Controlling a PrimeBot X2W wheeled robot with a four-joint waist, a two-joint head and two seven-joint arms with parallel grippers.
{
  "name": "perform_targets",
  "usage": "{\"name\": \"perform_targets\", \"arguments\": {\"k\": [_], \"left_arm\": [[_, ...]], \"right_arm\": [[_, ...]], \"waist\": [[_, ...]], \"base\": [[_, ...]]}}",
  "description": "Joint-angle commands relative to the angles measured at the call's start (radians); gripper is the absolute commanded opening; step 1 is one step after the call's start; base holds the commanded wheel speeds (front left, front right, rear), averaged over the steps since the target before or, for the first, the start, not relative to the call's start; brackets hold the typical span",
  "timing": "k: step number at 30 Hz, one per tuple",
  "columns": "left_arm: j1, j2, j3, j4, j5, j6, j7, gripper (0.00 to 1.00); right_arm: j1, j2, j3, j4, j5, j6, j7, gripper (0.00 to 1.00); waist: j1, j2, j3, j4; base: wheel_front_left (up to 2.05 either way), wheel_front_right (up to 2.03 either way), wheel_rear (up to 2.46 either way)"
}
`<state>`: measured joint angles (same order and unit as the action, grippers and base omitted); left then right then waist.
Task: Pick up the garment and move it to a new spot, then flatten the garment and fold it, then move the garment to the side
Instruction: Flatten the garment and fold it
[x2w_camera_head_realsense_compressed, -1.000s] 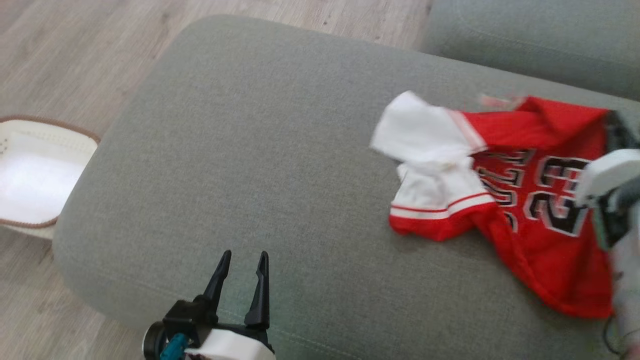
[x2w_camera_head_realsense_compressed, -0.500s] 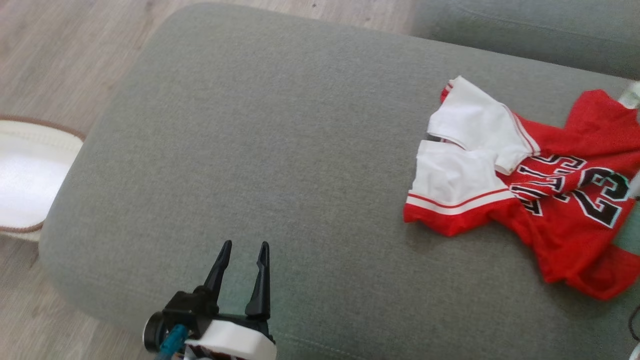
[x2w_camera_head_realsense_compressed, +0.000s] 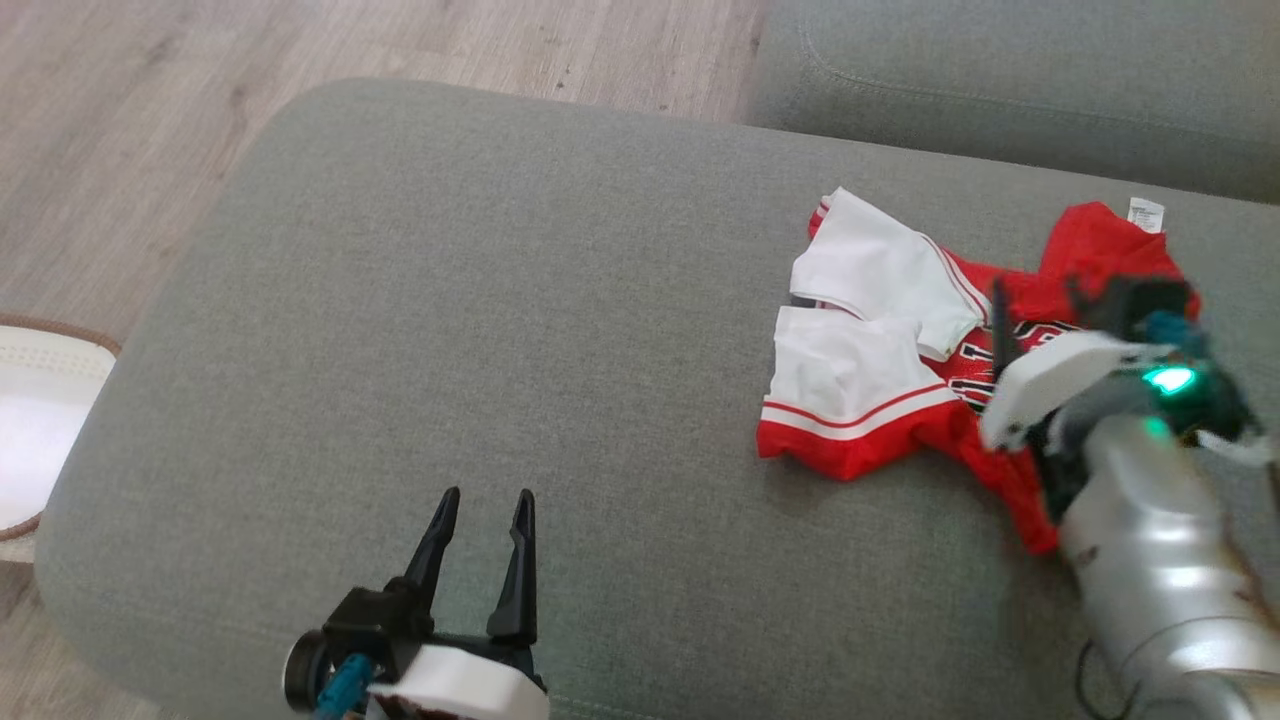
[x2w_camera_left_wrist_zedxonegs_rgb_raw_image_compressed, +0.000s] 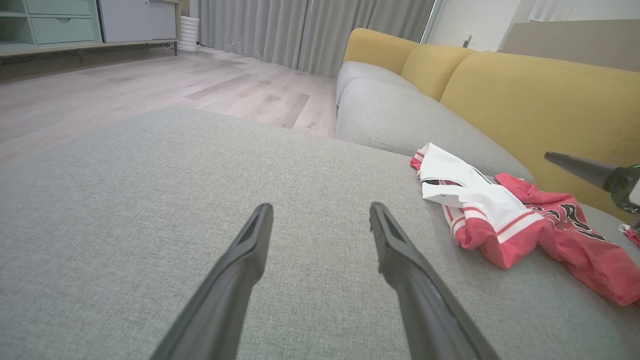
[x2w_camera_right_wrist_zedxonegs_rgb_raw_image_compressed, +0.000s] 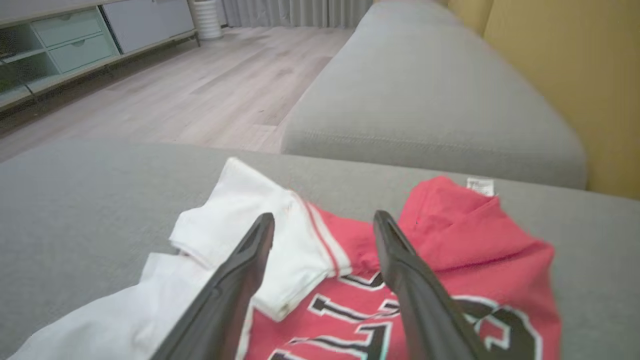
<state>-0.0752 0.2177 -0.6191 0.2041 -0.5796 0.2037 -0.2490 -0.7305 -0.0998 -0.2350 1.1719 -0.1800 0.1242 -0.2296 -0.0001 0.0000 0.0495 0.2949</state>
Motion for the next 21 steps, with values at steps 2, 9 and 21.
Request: {"name": "perform_targets", "arguments": {"k": [2, 9, 21], "left_arm": [[-0.025, 0.016, 0.028, -0.033, 0.006, 0.004, -0.004, 1.0], [-0.032, 0.019, 0.027, -0.043, 0.006, 0.007, -0.001, 1.0], [-0.038, 0.012, 0.031, -0.035, 0.004, 0.007, -0.005, 1.0]], "right_arm": [[-0.052, 0.031, 0.114, 0.029, 0.087, 0.007, -0.009, 1.0], [-0.037, 0.041, 0.352, 0.065, 0.26, 0.007, 0.065, 1.0], [0.022, -0.051, 0.586, -0.066, 0.535, 0.007, 0.232, 0.27]], "waist": [[0.0001, 0.0, 0.0, 0.01], [0.0001, 0.0, 0.032, 0.049], [0.0001, 0.0, 0.044, 0.075]], "base": [[0.0, 0.0, 0.0], [0.0, 0.0, 0.0], [0.0, 0.0, 0.0]]}}
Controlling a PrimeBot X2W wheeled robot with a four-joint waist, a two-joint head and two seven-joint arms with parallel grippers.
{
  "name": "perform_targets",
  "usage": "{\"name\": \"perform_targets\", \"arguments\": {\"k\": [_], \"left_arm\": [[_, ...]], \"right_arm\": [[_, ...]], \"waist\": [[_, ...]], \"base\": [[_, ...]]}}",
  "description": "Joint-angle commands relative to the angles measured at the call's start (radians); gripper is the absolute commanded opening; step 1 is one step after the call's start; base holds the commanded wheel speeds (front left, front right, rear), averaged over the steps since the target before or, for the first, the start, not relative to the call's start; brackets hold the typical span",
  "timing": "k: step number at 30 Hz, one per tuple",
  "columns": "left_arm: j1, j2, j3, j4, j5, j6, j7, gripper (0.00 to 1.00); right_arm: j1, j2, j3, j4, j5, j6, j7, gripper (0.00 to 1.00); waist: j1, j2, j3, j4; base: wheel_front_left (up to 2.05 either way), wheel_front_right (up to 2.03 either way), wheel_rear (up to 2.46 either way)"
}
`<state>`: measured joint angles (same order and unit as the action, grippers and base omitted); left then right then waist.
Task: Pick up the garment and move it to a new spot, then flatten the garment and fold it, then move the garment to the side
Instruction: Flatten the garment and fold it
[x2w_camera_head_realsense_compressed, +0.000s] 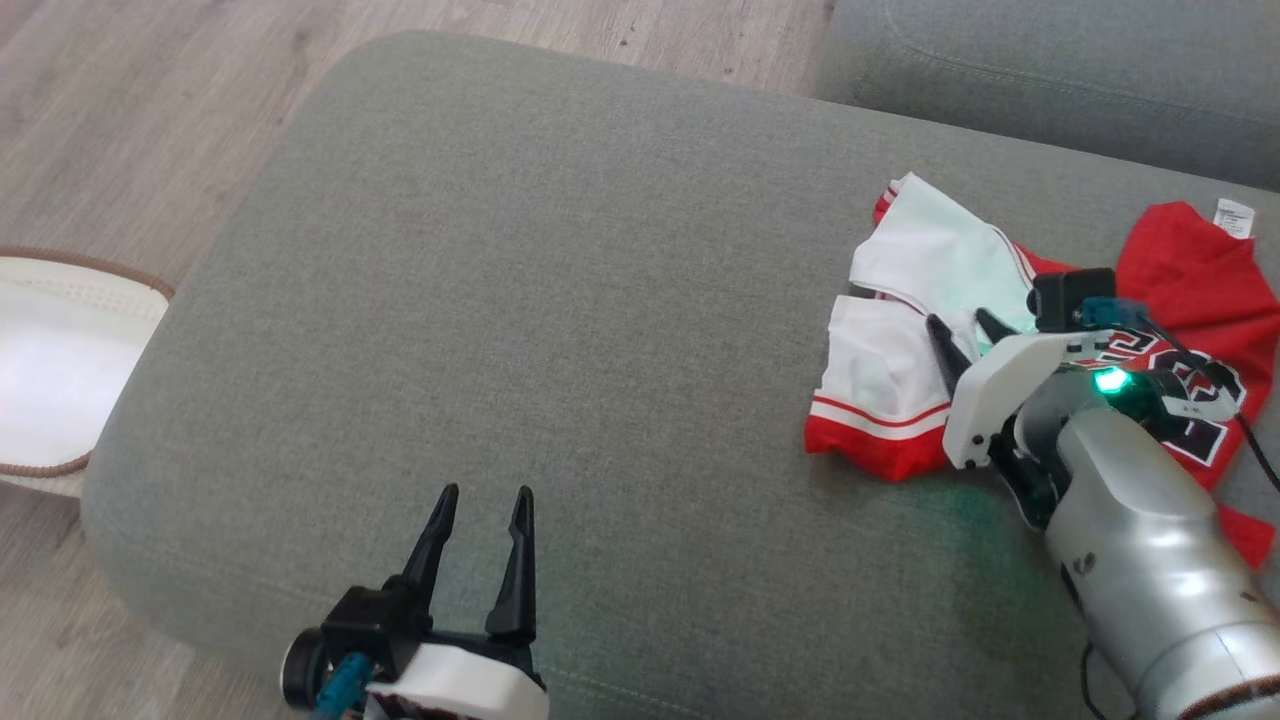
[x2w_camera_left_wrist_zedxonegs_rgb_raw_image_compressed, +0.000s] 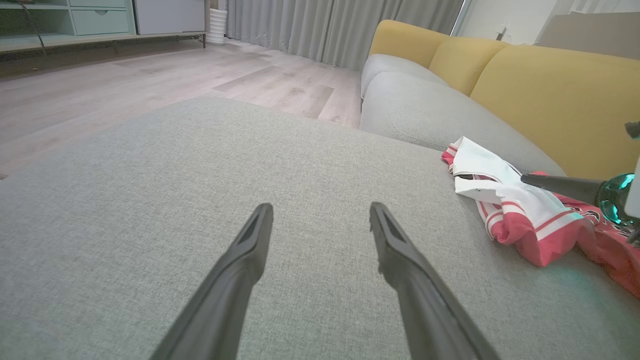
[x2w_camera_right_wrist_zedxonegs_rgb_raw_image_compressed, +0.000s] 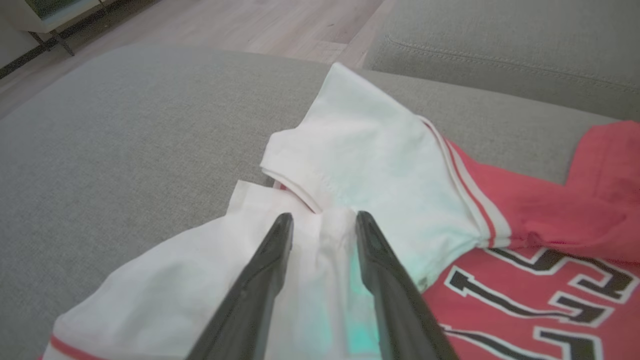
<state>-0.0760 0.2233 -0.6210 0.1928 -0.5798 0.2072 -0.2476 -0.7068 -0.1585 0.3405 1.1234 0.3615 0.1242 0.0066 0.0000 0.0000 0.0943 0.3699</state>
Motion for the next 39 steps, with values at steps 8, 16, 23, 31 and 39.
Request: {"name": "perform_targets", "arguments": {"k": [8, 16, 23, 31, 39], "left_arm": [[-0.038, 0.008, 0.032, -0.025, 0.005, 0.004, -0.008, 1.0], [-0.037, 0.014, 0.031, -0.023, 0.004, 0.005, -0.008, 1.0], [-0.029, 0.02, 0.029, -0.026, 0.001, 0.011, -0.006, 1.0], [-0.007, 0.034, 0.031, -0.038, -0.005, 0.024, -0.002, 1.0], [0.013, 0.048, 0.03, -0.055, -0.009, 0.033, 0.006, 1.0]], "right_arm": [[0.046, -0.046, 0.121, -0.129, 0.138, 0.007, 0.081, 0.0], [0.06, -0.085, 0.169, -0.219, 0.205, 0.007, 0.029, 0.0], [0.089, -0.101, 0.214, -0.311, 0.24, 0.007, 0.002, 0.0], [0.207, -0.125, 0.334, -0.533, 0.254, 0.007, 0.015, 0.0], [0.355, -0.161, 0.466, -0.74, 0.219, 0.007, 0.074, 0.0]], "waist": [[0.0, 0.0, -0.001, -0.019], [0.0, 0.0, -0.011, -0.03], [0.0, 0.0, -0.034, -0.045], [0.0, 0.0, -0.067, -0.067], [0.0, 0.0, -0.089, -0.106]], "base": [[0.0, 0.0, 0.0], [0.0, 0.0, 0.0], [0.0, 0.0, 0.0], [0.0, 0.0, 0.0], [0.0, 0.0, 0.0]]}}
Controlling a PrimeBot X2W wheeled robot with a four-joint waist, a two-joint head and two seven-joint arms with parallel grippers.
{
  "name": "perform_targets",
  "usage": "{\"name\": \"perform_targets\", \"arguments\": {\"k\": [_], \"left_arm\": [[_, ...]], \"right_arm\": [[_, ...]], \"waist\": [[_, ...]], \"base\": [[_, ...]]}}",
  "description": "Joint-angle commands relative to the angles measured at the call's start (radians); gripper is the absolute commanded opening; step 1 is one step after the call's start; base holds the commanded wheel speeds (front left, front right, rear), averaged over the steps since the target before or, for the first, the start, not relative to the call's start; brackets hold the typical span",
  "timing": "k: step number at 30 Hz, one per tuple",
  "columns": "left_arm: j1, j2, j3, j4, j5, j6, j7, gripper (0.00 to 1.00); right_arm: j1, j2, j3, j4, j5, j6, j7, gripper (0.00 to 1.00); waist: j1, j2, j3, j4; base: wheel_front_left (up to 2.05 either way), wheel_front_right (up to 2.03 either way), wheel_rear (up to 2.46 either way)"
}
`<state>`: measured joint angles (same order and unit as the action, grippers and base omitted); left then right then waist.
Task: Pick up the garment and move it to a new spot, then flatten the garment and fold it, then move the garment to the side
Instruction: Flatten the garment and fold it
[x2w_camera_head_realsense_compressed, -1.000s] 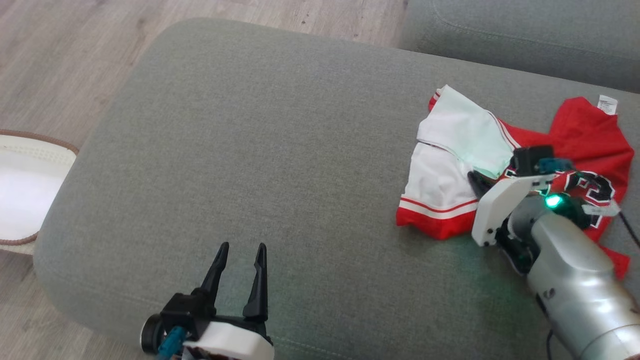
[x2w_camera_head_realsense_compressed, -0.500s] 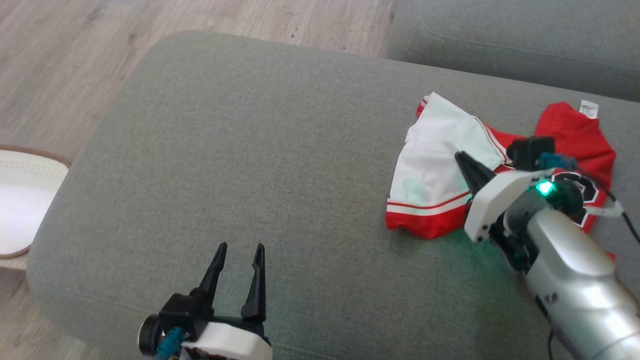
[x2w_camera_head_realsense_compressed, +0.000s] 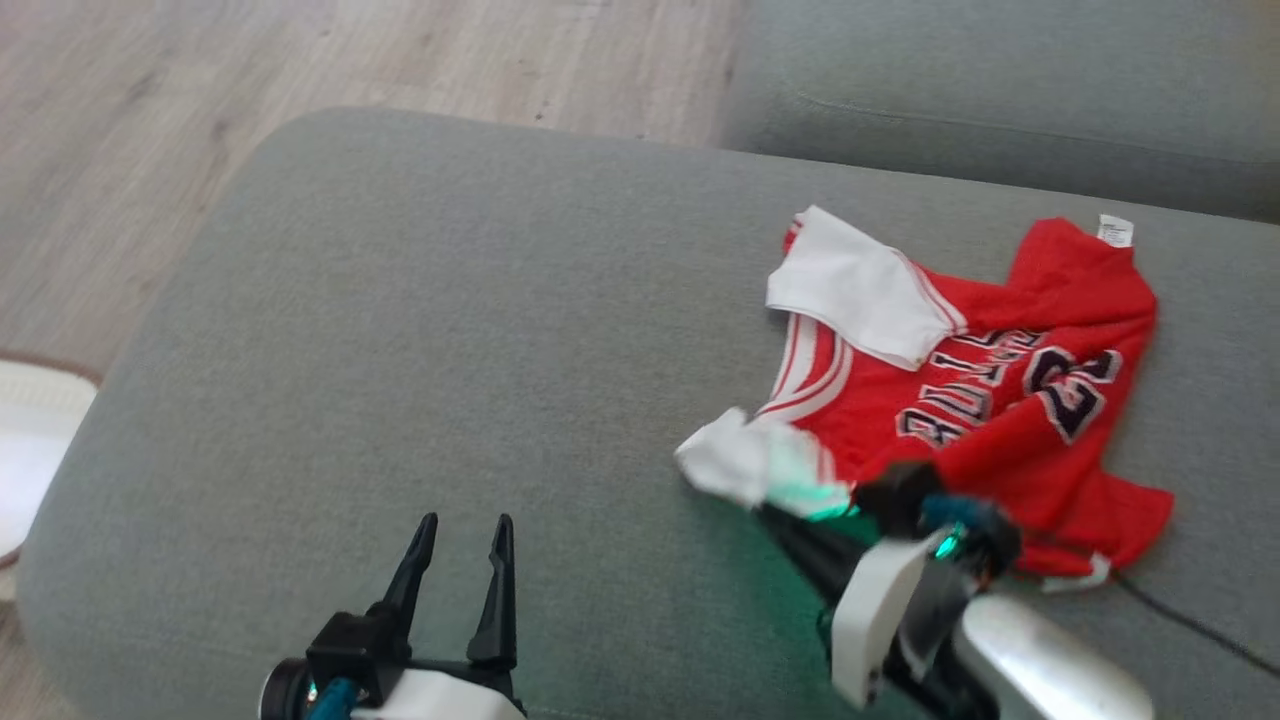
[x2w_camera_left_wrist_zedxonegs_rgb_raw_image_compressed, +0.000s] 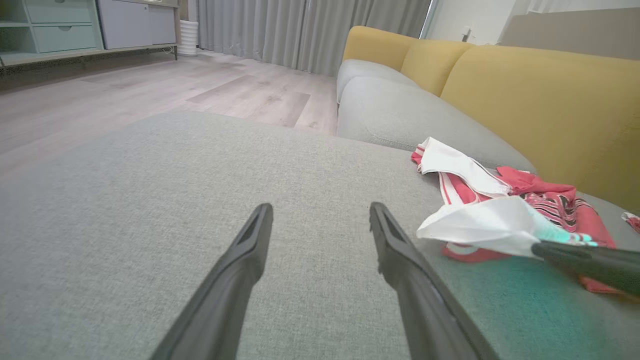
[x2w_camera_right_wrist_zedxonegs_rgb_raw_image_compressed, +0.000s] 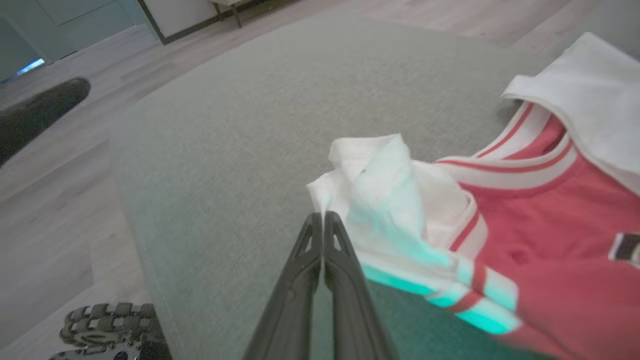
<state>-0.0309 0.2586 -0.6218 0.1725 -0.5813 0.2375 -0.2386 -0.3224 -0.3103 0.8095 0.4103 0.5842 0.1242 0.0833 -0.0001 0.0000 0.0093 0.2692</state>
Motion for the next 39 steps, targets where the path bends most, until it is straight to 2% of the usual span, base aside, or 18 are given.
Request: {"name": "perform_targets", "arguments": {"k": [1, 4, 5, 7, 8, 12, 15, 21, 25, 34, 39], "left_arm": [[-0.03, 0.014, 0.03, -0.036, -0.008, 0.003, -0.002, 1.0], [-0.028, 0.016, 0.026, -0.04, -0.008, 0.004, 0.001, 1.0], [-0.028, 0.016, 0.025, -0.041, -0.008, 0.005, 0.002, 1.0], [-0.025, 0.017, 0.024, -0.043, -0.009, 0.007, 0.003, 1.0], [-0.023, 0.018, 0.023, -0.044, -0.009, 0.007, 0.004, 1.0], [-0.014, 0.019, 0.019, -0.045, -0.012, 0.008, 0.006, 1.0], [-0.01, 0.021, 0.019, -0.046, -0.014, 0.01, 0.006, 1.0], [-0.028, 0.027, 0.012, -0.042, -0.011, 0.002, 0.015, 1.0], [-0.081, 0.014, -0.011, -0.02, -0.004, -0.021, 0.041, 1.0], [-0.252, -0.087, -0.063, 0.136, -0.01, -0.088, 0.092, 1.0], [-0.346, -0.137, -0.082, 0.285, -0.018, -0.128, 0.117, 1.0]], "right_arm": [[-0.014, -0.01, 0.008, -0.042, -0.01, 0.007, 0.002, 0.0], [0.023, -0.012, 0.023, -0.073, -0.028, 0.007, 0.005, 0.0], [0.034, -0.013, 0.025, -0.081, -0.034, 0.007, 0.005, 0.25], [0.059, -0.012, 0.032, -0.096, -0.039, 0.007, 0.012, 0.95], [0.071, -0.011, 0.03, -0.103, -0.04, 0.007, 0.015, 1.0], [0.122, -0.008, 0.002, -0.132, -0.034, 0.007, 0.01, 1.0], [0.152, 0.002, -0.057, -0.156, -0.042, 0.007, -0.008, 1.0], [0.192, 0.046, -0.244, -0.2, -0.103, 0.007, -0.045, 1.0], [0.213, 0.084, -0.383, -0.228, -0.164, 0.007, -0.06, 1.0], [0.248, 0.203, -0.67, -0.294, -0.327, 0.007, -0.087, 1.0], [0.249, 0.246, -0.725, -0.323, -0.37, 0.007, -0.097, 1.0]], "waist": [[0.0001, 0.0, -0.006, -0.013], [0.0001, 0.0, -0.013, -0.033], [0.0001, 0.0, -0.016, -0.041], [0.0001, 0.0, -0.022, -0.058], [0.0001, 0.0, -0.025, -0.066], [0.0001, 0.0, -0.039, -0.1], [0.0001, 0.0, -0.047, -0.127], [0.0001, 0.0, -0.055, -0.172], [0.0001, 0.0, -0.052, -0.191], [0.0001, 0.0, -0.017, -0.239], [0.0001, 0.0, 0.02, -0.28]], "base": [[0.0, 0.0, 0.0], [0.0, 0.0, 0.0], [0.0, 0.0, 0.0], [0.0, 0.0, 0.0], [0.0, 0.0, 0.0], [0.0, 0.0, 0.0], [0.0, 0.0, 0.0], [0.0, 0.0, 0.0], [0.0, 0.0, 0.0], [0.0, 0.0, 0.0], [0.0, 0.0, 0.0]]}}
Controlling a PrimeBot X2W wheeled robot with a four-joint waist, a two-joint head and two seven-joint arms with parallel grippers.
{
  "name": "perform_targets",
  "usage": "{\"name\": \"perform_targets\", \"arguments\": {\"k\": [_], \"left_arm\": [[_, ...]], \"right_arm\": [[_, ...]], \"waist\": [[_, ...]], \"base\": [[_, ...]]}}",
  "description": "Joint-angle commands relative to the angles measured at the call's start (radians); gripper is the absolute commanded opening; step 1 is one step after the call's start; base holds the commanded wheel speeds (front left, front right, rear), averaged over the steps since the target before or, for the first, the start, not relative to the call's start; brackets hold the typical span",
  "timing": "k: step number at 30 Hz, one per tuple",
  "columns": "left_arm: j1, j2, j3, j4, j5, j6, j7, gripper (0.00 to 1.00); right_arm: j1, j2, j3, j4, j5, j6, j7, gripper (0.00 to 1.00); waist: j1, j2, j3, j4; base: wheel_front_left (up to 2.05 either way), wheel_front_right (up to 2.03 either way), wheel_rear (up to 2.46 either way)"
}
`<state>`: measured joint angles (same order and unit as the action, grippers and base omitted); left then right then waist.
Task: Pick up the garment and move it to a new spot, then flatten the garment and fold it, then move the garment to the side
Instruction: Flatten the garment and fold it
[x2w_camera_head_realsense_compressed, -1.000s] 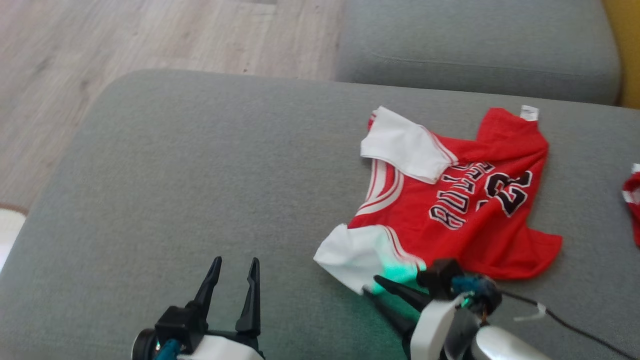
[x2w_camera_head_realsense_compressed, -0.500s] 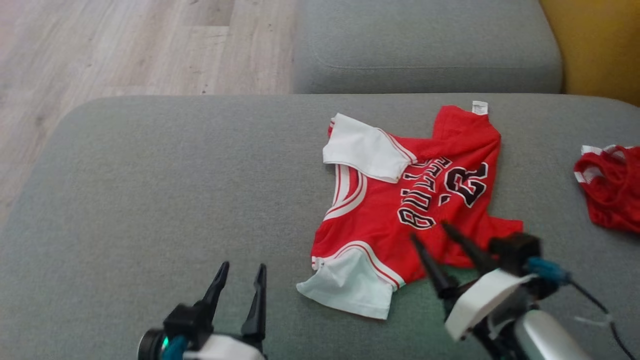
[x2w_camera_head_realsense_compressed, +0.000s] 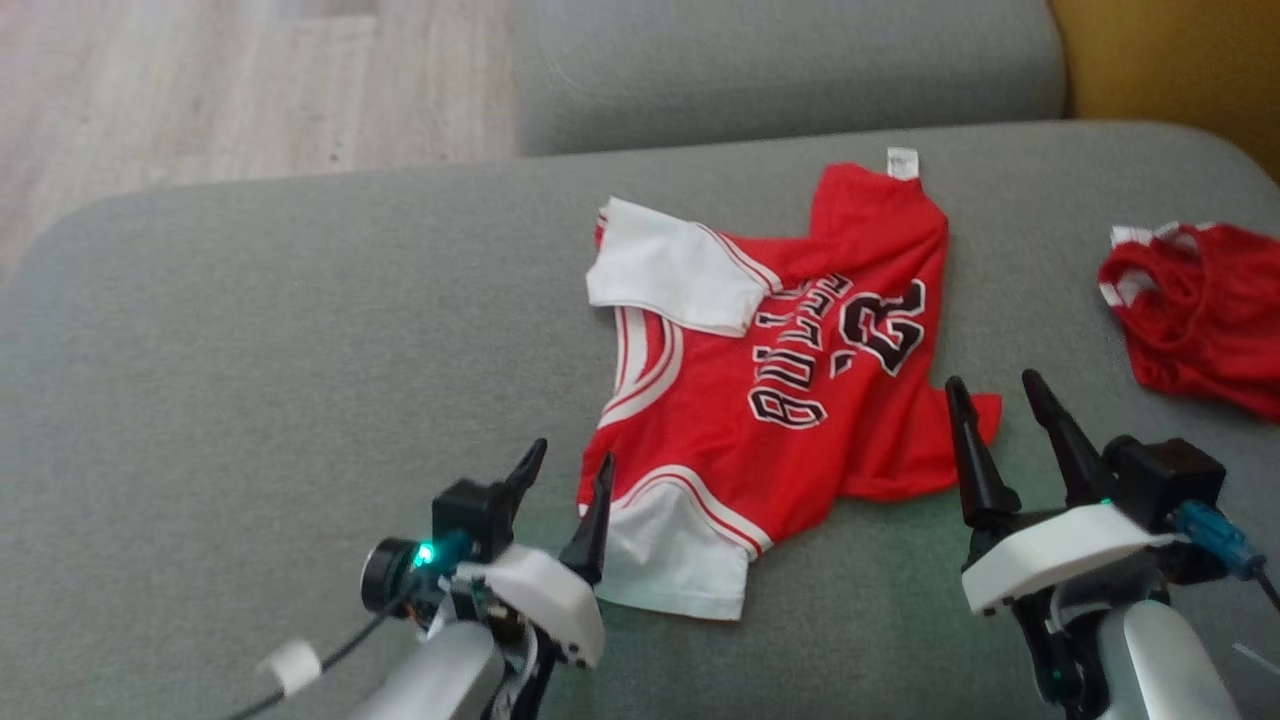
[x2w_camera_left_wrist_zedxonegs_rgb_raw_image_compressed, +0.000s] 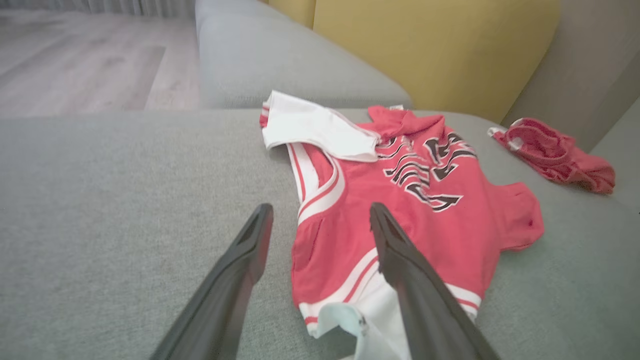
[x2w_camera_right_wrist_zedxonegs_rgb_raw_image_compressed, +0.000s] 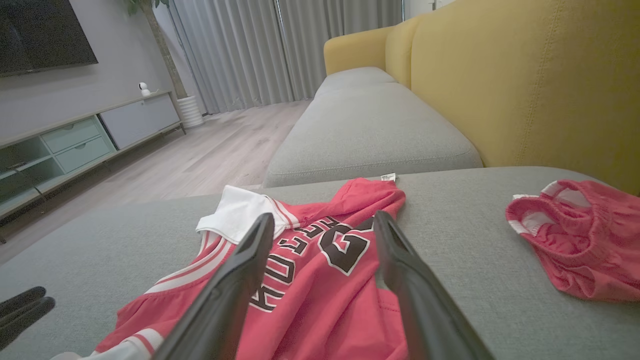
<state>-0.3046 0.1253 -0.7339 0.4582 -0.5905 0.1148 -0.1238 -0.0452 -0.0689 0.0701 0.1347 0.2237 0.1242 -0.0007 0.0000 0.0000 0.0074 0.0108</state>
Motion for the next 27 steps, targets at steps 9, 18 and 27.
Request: {"name": "perform_targets", "arguments": {"k": [9, 18, 27], "left_arm": [[-0.221, -0.041, 0.018, 0.245, -0.022, -0.054, 0.045, 1.0], [-0.294, -0.068, -0.024, 0.433, -0.04, -0.106, 0.055, 0.0], [-0.395, 0.025, 0.038, 0.466, -0.049, -0.09, -0.032, 0.0]], "right_arm": [[-0.043, 0.018, 0.031, -0.078, -0.013, 0.007, -0.019, 1.0], [-0.037, 0.019, -0.053, -0.124, 0.012, 0.007, -0.052, 1.0], [-0.012, 0.019, -0.188, -0.14, 0.02, 0.007, -0.064, 1.0]], "waist": [[0.0, 0.0, 0.084, -0.088], [0.0, 0.0, 0.113, -0.132], [0.0, 0.0, 0.125, -0.107]], "base": [[0.0, 0.0, 0.0], [0.0, 0.0, 0.0], [0.0, 0.0, 0.0]]}}
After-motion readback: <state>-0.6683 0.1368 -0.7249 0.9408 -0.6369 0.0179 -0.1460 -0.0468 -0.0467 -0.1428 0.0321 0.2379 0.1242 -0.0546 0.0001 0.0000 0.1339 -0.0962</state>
